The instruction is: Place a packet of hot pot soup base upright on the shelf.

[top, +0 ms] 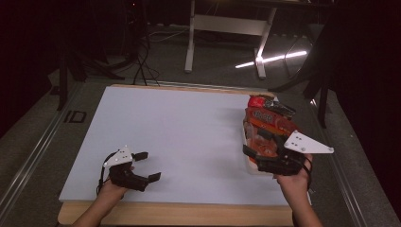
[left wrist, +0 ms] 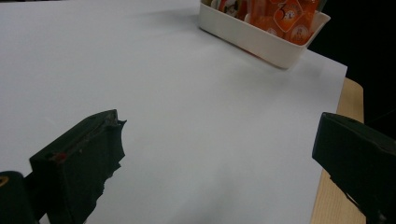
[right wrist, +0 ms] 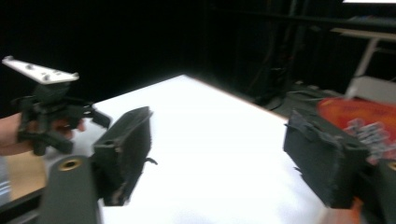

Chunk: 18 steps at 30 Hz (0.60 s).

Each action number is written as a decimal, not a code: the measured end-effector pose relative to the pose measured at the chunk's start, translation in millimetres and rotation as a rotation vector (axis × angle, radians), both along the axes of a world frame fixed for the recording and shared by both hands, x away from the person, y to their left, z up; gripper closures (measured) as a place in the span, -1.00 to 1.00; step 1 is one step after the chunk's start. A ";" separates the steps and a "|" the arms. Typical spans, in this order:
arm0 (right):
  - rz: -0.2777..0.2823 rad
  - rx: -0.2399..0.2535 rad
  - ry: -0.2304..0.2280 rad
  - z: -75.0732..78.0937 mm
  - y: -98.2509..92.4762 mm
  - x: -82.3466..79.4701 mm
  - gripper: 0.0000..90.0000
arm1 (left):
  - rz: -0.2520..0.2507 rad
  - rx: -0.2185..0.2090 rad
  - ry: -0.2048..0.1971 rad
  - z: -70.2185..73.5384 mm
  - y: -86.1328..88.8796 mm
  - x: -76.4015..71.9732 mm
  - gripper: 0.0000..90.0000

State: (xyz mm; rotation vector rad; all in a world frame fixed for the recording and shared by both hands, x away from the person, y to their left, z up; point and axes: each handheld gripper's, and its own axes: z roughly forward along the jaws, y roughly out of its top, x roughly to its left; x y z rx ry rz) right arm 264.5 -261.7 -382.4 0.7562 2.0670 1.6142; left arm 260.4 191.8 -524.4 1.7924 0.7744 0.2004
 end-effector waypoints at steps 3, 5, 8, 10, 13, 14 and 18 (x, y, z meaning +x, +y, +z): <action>0.030 0.007 0.035 -14.2 5.4 0.7 -0.56 | 0.000 0.003 0.000 0.0 0.7 0.1 -0.96; 0.038 0.006 0.043 -20.0 7.6 0.6 -0.59 | 0.003 0.002 -0.004 0.5 1.1 0.0 -0.96; 0.047 0.012 0.065 -27.4 9.6 0.7 -0.60 | 0.003 0.000 -0.003 0.6 1.3 0.1 -0.96; 0.049 -0.009 0.070 -33.2 11.9 1.0 -0.68 | 0.003 0.001 -0.004 0.7 1.1 -0.1 -0.96; 0.065 -0.012 0.099 -42.5 14.2 1.3 -0.68 | 0.001 0.003 -0.006 1.1 1.1 -0.6 -0.96; 0.068 -0.037 0.100 -48.6 16.1 1.4 -0.68 | 0.000 0.000 -0.006 1.3 1.3 -0.7 -0.96; 0.088 -0.089 0.134 -60.7 20.3 3.5 -0.68 | 0.000 0.001 -0.005 1.1 1.5 -0.6 -0.96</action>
